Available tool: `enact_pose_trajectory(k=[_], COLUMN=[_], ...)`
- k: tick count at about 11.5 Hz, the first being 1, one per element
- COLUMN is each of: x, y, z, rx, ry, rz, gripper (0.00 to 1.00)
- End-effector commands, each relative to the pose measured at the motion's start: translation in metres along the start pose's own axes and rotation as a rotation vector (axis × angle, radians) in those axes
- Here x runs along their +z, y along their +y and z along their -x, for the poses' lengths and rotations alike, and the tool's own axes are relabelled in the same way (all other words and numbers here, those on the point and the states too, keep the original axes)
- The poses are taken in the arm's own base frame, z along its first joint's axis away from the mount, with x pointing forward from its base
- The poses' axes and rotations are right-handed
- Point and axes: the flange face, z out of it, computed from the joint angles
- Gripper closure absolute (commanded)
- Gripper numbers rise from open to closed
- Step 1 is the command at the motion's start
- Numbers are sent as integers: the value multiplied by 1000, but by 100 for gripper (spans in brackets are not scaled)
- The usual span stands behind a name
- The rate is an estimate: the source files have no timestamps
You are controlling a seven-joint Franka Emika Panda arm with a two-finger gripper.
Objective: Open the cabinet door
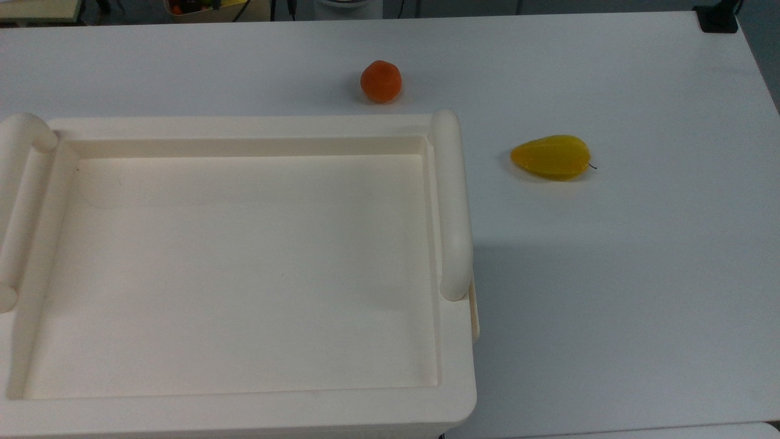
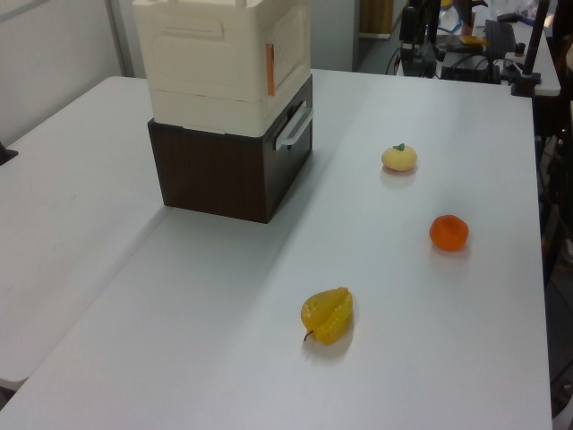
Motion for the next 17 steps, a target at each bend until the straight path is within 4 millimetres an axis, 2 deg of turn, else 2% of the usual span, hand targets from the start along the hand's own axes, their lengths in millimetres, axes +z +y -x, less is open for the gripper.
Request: enact_pose_trajectory(k=[1,5,9,10,11,13,15,17], x=[1,5,-15,-14,-23,-21,-8,-2], y=[3,-4,-18,-26,-42,-73,-110,-130], z=[1,-3,-32,-41,-47,-60,-81,-100], rx=[-17,-26,-33,-43,-67,-101,-97,-51], ry=[-12,-14,163,200,252,293,348,440], rz=[8,-2,-14,-13,-14,-16,-25,-44], gripper=[0,0,0,0,0,0,0,0])
